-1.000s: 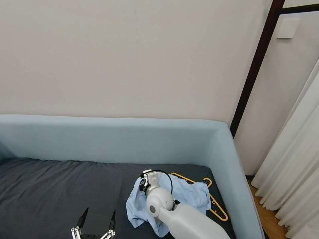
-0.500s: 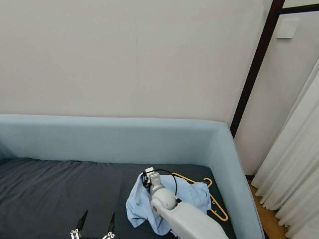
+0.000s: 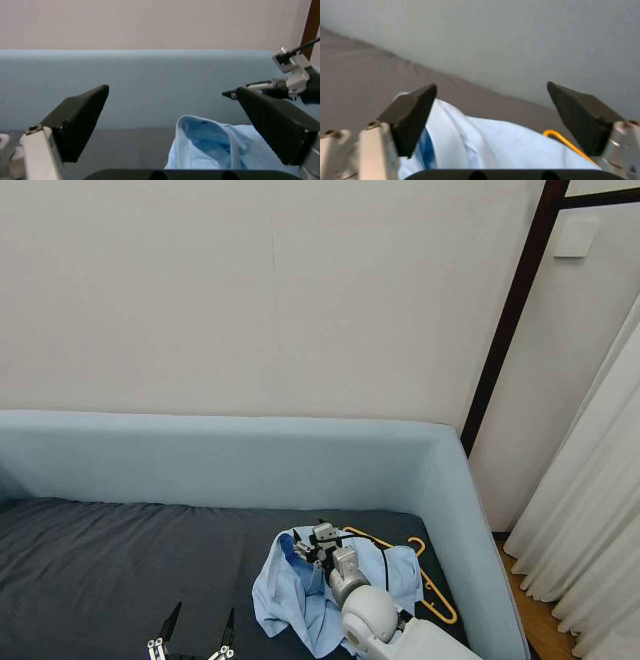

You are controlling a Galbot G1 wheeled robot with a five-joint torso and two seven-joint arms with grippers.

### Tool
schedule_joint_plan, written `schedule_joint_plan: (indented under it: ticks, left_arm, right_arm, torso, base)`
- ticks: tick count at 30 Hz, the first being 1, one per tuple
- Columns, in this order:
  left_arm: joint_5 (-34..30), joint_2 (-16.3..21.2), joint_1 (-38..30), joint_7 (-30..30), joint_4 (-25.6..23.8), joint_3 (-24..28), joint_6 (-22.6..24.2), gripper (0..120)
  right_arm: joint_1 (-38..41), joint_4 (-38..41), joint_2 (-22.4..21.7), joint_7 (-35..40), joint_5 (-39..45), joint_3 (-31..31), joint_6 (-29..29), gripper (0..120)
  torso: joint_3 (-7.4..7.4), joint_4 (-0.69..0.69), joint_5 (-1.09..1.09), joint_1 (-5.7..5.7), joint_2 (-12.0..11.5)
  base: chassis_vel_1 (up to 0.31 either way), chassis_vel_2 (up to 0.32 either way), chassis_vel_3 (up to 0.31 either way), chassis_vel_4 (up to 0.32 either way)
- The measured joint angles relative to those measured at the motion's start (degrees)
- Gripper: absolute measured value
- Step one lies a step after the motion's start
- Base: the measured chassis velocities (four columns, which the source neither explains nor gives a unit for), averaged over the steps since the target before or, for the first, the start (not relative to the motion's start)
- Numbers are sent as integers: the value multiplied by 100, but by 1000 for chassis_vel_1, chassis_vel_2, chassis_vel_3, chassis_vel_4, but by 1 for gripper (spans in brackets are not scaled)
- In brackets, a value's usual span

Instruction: Pick up the clothes from the sofa and hang them on the clothes hanger.

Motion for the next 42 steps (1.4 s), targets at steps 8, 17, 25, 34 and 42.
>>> schedule_joint_plan:
  ticks: [8, 17, 25, 34, 42]
  left_arm:
    - [3, -1, 15, -2, 37, -20, 15, 100]
    - [74, -34, 30, 0, 39, 40, 29, 100]
    - [109, -34, 136, 1, -16, -2, -22, 100]
    - [89, 64, 179, 0, -20, -90, -55, 100]
    - [97, 43, 180, -3, 14, -54, -88, 100]
  right_arm:
    - [-985, 1172, -205, 289, 1523, 222, -310, 100]
    - [-1308, 951, 295, 642, 2757, 578, -501, 100]
    - [-1012, -41, 846, 806, 3007, 789, -526, 100]
    - [-923, -898, 1330, 747, 2747, 882, -429, 100]
    - [-806, -1317, 1580, 751, 2722, 1411, -236, 100]
  torso:
    - [0, -2, -1, 0, 0]
    - [0, -1, 0, 0, 0]
    - [0, 0, -2, 0, 0]
    - [0, -1, -2, 0, 0]
    - [0, -2, -2, 0, 0]
  base:
    - [0, 0, 0, 0]
    - [0, 0, 0, 0]
    - [0, 0, 0, 0]
    - [0, 0, 0, 0]
    - [0, 0, 0, 0]
